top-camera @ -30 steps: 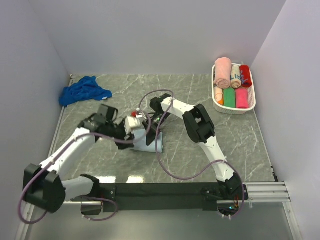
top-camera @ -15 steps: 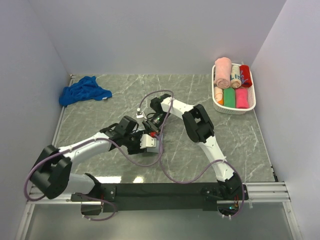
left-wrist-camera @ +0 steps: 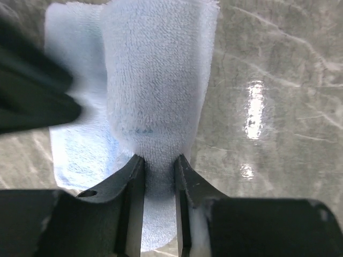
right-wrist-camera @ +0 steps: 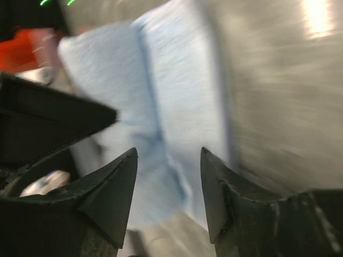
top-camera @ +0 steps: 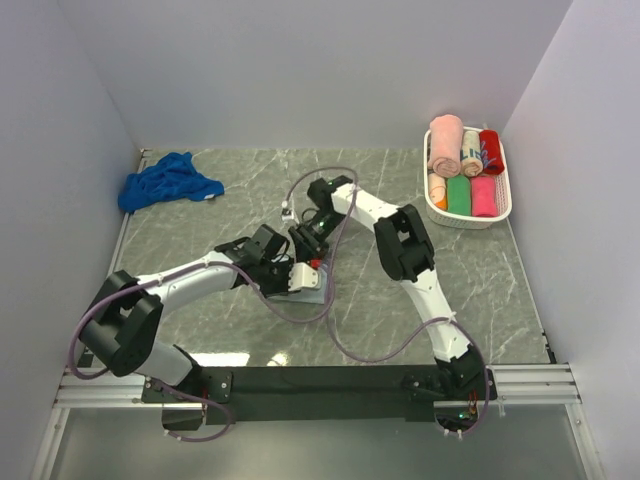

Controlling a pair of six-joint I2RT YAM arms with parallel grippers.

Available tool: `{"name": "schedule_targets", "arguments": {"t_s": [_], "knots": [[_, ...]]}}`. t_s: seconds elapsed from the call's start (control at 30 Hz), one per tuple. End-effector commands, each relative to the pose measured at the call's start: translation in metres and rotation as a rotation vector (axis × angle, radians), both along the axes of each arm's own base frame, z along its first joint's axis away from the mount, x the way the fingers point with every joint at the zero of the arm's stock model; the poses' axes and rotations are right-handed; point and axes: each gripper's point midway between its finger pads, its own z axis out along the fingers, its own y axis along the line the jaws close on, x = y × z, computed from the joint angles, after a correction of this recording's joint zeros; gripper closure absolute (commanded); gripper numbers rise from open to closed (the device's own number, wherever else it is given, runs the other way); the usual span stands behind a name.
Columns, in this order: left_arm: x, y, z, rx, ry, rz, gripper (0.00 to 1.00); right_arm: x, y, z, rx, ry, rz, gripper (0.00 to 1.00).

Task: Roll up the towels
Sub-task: Roll the towel

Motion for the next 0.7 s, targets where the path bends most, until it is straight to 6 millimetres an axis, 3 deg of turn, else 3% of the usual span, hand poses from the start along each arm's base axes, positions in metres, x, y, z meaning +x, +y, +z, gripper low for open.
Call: {"name": "schedule_targets", "arguments": {"t_s": [0.0,0.03,0.13,0.17,0.2,0.23,0.27,0.33,0.37,0.53,0.57,0.6,0.67], "knots": [[-0.072,0.037,-0.038,0.175,0.355,0.061,0.93,0.095,-0.013,0.053,0.034,-0.448,-0.111,0.41],[-0.073,0.038,-0.041,0.184,0.38,0.085,0.94,0.113,-0.018,0.061,0.03,-0.51,-0.153,0.41],[-0.077,0.038,-0.044,0.194,0.436,0.118,0.99,0.14,-0.031,0.096,0.053,-0.666,-0.24,0.41],[-0.074,0.036,-0.042,0.194,0.456,0.144,0.99,0.155,-0.045,0.104,0.037,-0.715,-0.292,0.41],[-0.074,0.034,-0.041,0.187,0.479,0.155,0.99,0.154,-0.055,0.118,0.042,-0.747,-0.326,0.4],[-0.074,0.033,-0.042,0.194,0.512,0.166,0.99,0.165,-0.061,0.131,0.06,-0.8,-0.369,0.39],[-0.064,0.027,-0.037,0.175,0.514,0.185,0.99,0.175,-0.078,0.138,0.043,-0.837,-0.416,0.39],[-0.057,0.02,-0.032,0.167,0.549,0.195,0.99,0.175,-0.097,0.156,0.053,-0.899,-0.452,0.24],[-0.055,0.019,-0.032,0.169,0.564,0.196,0.99,0.174,-0.11,0.17,0.05,-0.935,-0.467,0.23],[-0.047,0.005,-0.031,0.201,0.691,0.187,0.99,0.145,-0.152,0.167,-0.028,-0.953,-0.46,0.22],[-0.045,0.003,-0.032,0.194,0.726,0.196,0.99,0.136,-0.16,0.178,-0.024,-0.986,-0.463,0.22],[-0.042,0.002,-0.033,0.199,0.756,0.203,0.99,0.119,-0.168,0.153,-0.069,-0.95,-0.442,0.22],[-0.033,0.0,-0.039,0.214,0.855,0.239,0.99,0.102,-0.178,0.138,-0.101,-0.969,-0.402,0.22]]}}
